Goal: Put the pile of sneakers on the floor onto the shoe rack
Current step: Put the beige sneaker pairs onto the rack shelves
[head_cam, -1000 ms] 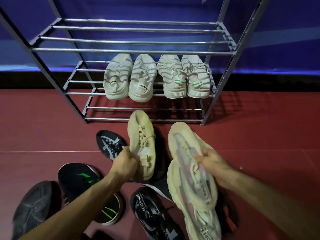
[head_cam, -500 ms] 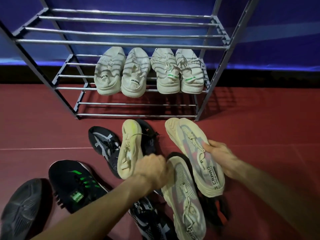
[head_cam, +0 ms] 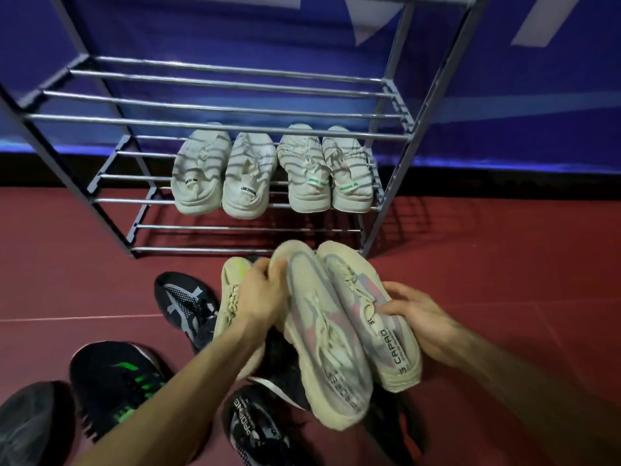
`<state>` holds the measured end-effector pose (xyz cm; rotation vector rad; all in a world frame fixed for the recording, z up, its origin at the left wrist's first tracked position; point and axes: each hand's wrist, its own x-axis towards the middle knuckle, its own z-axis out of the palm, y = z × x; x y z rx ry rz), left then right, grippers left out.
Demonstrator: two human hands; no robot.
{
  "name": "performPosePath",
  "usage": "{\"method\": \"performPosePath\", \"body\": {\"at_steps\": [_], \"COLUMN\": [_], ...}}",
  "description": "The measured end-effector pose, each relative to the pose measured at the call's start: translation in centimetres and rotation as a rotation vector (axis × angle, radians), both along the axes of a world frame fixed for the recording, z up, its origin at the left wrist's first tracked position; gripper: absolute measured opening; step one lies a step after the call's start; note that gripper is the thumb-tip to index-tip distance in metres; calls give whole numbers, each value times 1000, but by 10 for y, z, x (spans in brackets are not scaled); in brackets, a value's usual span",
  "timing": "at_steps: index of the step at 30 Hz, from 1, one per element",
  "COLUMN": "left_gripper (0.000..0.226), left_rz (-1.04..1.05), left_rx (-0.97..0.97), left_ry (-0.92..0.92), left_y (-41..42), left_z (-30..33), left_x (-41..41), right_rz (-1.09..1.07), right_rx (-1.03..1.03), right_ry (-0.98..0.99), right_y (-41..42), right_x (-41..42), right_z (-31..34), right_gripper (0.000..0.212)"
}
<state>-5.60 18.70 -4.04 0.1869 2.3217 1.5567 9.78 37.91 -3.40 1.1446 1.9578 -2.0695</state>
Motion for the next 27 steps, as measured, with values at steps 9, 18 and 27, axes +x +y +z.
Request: {"method": "performPosePath", "body": {"at_steps": [9,18,27], "left_gripper": [25,28,19], "left_rz": [-167,-2,97], "left_rx": [233,315,307], "left_ry": [-853,-220,-152], "left_y": [-39,-31,-34], "left_z": [26,95,149], "left_x": [-14,-56,-72], "right_rz": [-14,-161,-335], "right_rx": [-83,263,276], "right_ry": [96,275,433], "right_y": [-51,-46,-16], "right_x": [-27,-49,-102], "right_z": [5,61,147], "right_gripper": [31,53,18]}}
